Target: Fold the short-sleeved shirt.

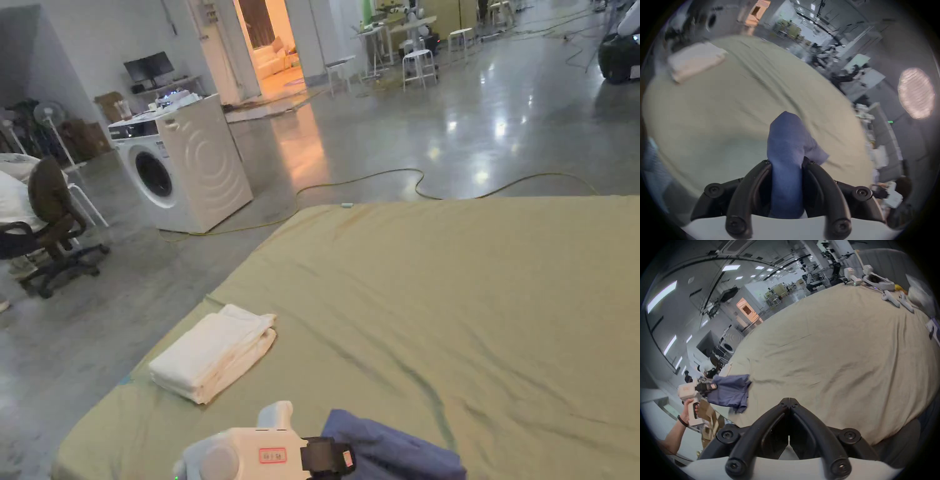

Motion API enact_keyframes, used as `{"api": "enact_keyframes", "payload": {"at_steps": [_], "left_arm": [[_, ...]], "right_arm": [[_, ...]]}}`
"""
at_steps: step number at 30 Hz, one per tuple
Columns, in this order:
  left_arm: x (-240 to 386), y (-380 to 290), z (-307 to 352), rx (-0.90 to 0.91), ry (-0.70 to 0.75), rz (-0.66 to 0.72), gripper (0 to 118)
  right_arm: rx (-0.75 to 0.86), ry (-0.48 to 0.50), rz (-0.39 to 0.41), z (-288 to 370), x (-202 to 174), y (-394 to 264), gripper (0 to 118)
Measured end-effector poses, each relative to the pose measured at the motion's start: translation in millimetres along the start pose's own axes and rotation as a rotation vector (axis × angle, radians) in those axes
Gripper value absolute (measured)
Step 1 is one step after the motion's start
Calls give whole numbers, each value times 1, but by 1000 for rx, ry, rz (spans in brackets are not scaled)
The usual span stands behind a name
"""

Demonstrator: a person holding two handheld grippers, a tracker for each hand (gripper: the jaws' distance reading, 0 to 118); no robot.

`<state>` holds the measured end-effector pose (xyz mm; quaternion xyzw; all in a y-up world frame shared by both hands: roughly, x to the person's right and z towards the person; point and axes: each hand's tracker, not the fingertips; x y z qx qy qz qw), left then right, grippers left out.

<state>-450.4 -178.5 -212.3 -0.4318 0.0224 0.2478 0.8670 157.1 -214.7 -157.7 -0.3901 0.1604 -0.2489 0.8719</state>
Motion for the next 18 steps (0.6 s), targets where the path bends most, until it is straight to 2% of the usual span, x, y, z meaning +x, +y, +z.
{"api": "enact_keyframes", "payload": {"at_steps": [2,4,5,6,7,8,10,12,16,18], "left_arm": [[-25,12,-6,7,95,28,29],[-39,18,-24,-35,123,36,29],[-43,18,-34,-42,146,29,35],[-43,16,-42,-9,239,12,50],[-41,14,-44,31,394,54,75],[-44,15,-42,42,429,60,96],[-38,14,-22,125,294,57,97],[-16,13,9,205,237,12,97],[61,-1,100,396,129,-312,97],[103,-16,141,460,77,-395,97]], "right_arm": [[-9,-10,-26,0,0,-1,0],[-15,-9,-42,-2,2,-1,0],[-19,-7,-40,-3,2,-1,0],[-29,-10,-30,-2,0,-1,0],[-35,-18,-3,1,-3,0,0],[-34,-19,22,3,-3,1,0],[-15,-10,87,14,-6,6,0],[4,-39,132,24,-11,14,0],[151,-34,270,64,-39,43,0],[238,-44,355,86,-55,55,0]]}}
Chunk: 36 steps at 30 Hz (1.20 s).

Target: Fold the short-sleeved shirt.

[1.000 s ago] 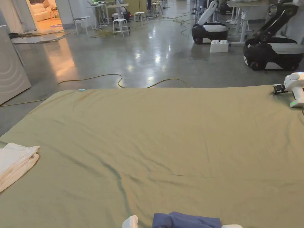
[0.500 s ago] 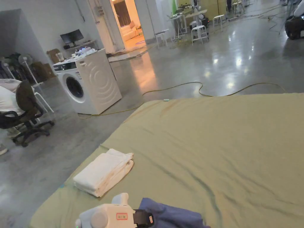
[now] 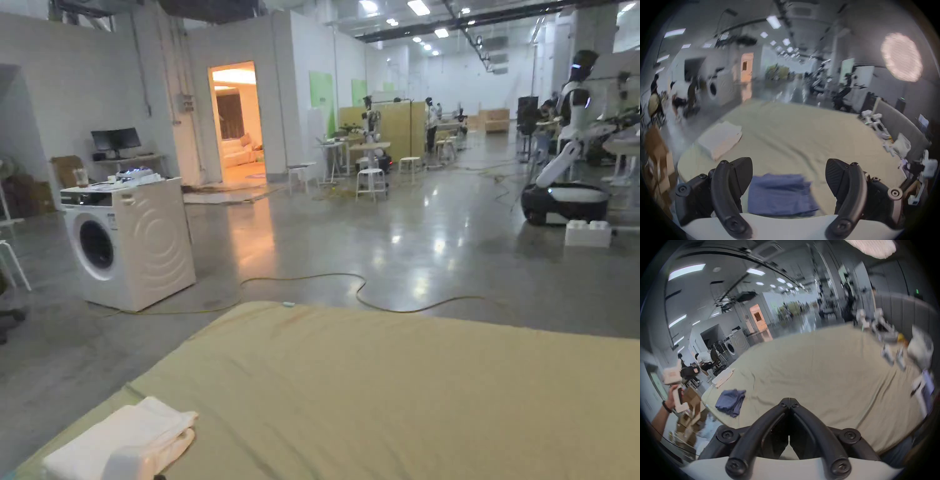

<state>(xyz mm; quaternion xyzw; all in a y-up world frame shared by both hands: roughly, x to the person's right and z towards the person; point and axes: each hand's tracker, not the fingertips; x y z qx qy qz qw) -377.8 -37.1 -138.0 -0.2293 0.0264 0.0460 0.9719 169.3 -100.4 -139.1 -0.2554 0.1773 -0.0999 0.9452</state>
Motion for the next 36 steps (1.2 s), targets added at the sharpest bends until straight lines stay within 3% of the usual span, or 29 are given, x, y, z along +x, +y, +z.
{"api": "enact_keyframes", "payload": {"at_steps": [5,8,10,13,15,17,19,20,27,30,36], "left_arm": [[77,11,71,263,-40,-21,97],[124,1,89,427,126,-156,96],[149,-5,97,466,206,-192,96],[169,-9,98,449,165,-195,93],[177,-6,95,413,114,-202,68],[184,-4,92,403,110,-221,9],[190,-6,94,417,114,-222,4],[190,-7,95,408,47,-207,0],[188,-7,102,435,-8,-144,0],[187,-7,103,441,11,-160,0],[175,-9,107,448,0,-135,0]], "right_arm": [[244,-52,71,49,-12,35,0],[328,-101,131,71,-14,47,0],[360,-136,163,79,-14,50,0],[395,-172,180,86,-18,52,0],[436,-195,180,87,-20,53,0],[445,-181,178,87,-20,54,0],[449,-173,182,83,-20,55,0],[448,-173,183,82,-21,54,0],[448,-160,175,74,-22,47,0],[439,-184,209,75,-25,47,0],[437,-180,180,79,-23,47,0]]}}
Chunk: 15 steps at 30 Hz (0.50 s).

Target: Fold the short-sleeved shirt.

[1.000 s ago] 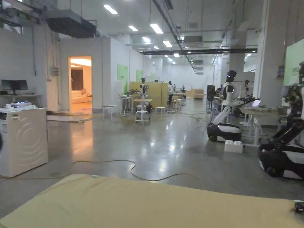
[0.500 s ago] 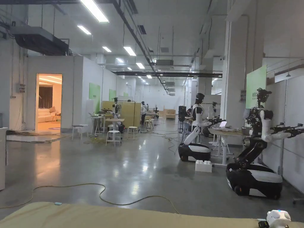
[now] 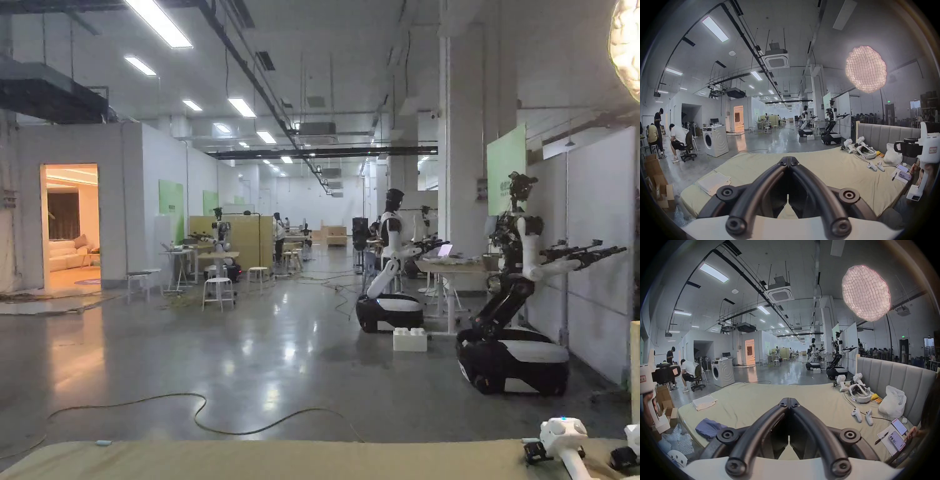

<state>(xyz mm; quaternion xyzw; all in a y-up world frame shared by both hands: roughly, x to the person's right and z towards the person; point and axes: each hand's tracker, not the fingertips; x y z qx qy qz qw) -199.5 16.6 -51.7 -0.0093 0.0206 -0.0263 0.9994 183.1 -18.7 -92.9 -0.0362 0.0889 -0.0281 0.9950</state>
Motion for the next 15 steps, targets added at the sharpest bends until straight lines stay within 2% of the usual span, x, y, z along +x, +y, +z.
{"api": "enact_keyframes", "payload": {"at_steps": [15], "left_arm": [[-2,4,5,10,-17,26,0]], "right_arm": [[-4,-6,2,6,0,2,0]]}}
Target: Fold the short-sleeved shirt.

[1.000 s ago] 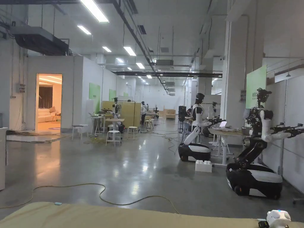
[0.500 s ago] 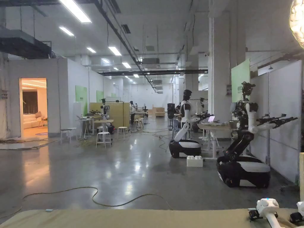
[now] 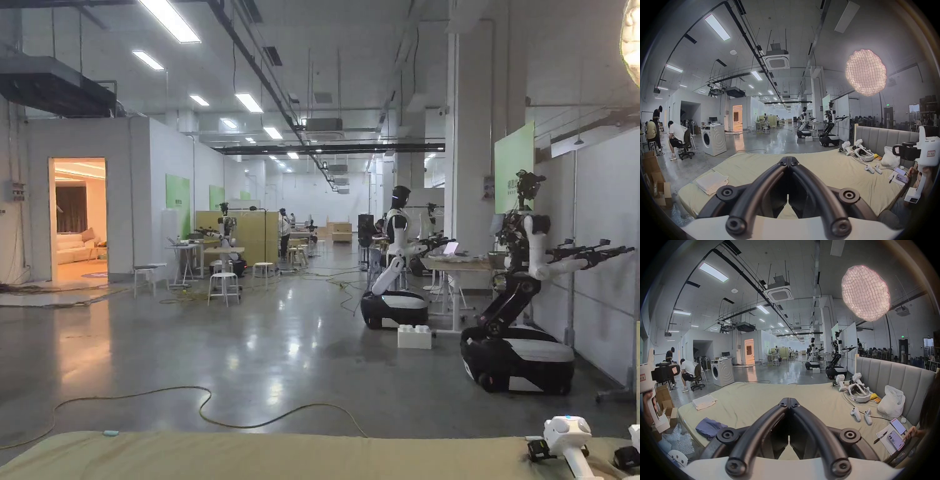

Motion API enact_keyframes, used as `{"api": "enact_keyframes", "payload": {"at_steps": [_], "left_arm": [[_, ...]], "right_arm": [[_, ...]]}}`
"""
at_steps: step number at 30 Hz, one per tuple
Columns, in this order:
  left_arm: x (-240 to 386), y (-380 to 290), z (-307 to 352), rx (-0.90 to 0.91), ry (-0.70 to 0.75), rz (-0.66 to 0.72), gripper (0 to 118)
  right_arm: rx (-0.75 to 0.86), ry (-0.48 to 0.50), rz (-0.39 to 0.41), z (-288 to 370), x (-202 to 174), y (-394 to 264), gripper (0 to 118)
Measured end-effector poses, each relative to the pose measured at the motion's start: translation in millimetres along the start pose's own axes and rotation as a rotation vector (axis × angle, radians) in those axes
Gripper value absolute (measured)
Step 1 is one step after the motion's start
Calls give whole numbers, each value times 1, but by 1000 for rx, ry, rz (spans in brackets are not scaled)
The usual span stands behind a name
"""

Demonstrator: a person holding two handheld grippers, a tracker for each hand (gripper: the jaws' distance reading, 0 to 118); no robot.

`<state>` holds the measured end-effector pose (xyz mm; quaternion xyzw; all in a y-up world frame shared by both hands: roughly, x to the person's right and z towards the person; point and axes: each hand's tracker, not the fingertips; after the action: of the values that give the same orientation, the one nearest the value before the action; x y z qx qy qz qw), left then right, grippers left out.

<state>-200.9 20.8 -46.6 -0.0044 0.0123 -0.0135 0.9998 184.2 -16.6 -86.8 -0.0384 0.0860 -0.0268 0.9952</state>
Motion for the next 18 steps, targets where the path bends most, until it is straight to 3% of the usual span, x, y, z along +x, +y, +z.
{"api": "enact_keyframes", "payload": {"at_steps": [6,7,10,11,13,16,18], "left_arm": [[-1,2,-1,4,-8,1,0],[-1,2,-2,2,-15,-2,7],[-1,1,-2,8,-16,-17,75],[0,0,-2,9,-12,-20,89],[0,0,-1,22,-20,-13,97],[-2,1,-1,30,-23,8,113],[-4,1,-1,41,-12,10,114]], "right_arm": [[14,-19,3,0,-1,2,1],[15,-20,4,0,-1,2,7],[21,-19,0,0,-1,1,79],[17,-17,-3,0,0,1,84],[27,-17,-11,1,0,0,85],[31,-14,-15,1,-1,0,114],[28,-14,-7,0,-1,0,118]]}}
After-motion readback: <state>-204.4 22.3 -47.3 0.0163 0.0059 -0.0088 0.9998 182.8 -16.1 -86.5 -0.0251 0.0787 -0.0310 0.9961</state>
